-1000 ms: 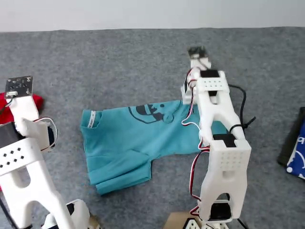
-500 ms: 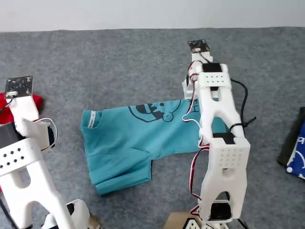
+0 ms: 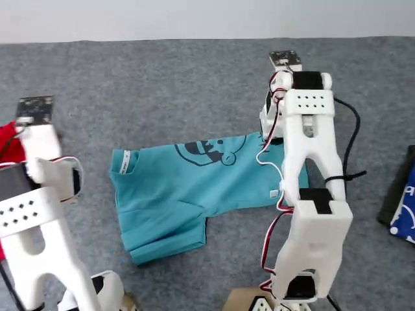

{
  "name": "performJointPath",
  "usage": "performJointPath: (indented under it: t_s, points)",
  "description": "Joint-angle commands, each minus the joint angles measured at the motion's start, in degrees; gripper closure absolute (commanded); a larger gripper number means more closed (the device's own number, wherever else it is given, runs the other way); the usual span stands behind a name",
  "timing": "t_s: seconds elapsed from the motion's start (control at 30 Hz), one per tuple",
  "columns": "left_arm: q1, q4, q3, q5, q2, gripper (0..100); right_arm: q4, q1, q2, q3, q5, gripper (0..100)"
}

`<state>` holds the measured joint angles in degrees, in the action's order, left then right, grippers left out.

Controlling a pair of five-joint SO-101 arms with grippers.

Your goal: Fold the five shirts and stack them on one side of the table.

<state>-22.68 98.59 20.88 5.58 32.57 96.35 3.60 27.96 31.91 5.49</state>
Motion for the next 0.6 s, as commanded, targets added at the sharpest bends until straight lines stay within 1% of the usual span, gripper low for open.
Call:
performJointPath:
  t_s: [0.0,0.1,0.17,0.23,0.3,0.43,0.57]
  points:
    - [4.7,1.8,-1.9,2.7,1.4,100,5.8,2.1,-4.5,3.0,3.4,98.9]
    - [4.9,1.9,-1.9,6.9,1.5,100,6.6,3.1,-6.1,-0.3,7.6,98.9]
    - [1.8,1.9,-1.7,7.6,1.5,100,6.5,3.3,-8.7,-3.5,13.1,98.9]
    - [-3.1,1.9,-1.7,7.9,1.5,100,6.5,3.9,-11.7,-6.9,19.3,98.9]
    - [-8.4,1.9,-1.7,9.3,1.4,100,6.5,5.0,-15.2,-10.6,23.8,98.9]
    - [-18.5,1.8,-2.0,15.8,1.4,100,6.5,8.9,-19.8,-17.2,27.6,98.9]
    - [-28.8,-0.4,-2.0,19.2,1.4,100,6.5,14.5,-20.5,-21.5,29.5,98.9]
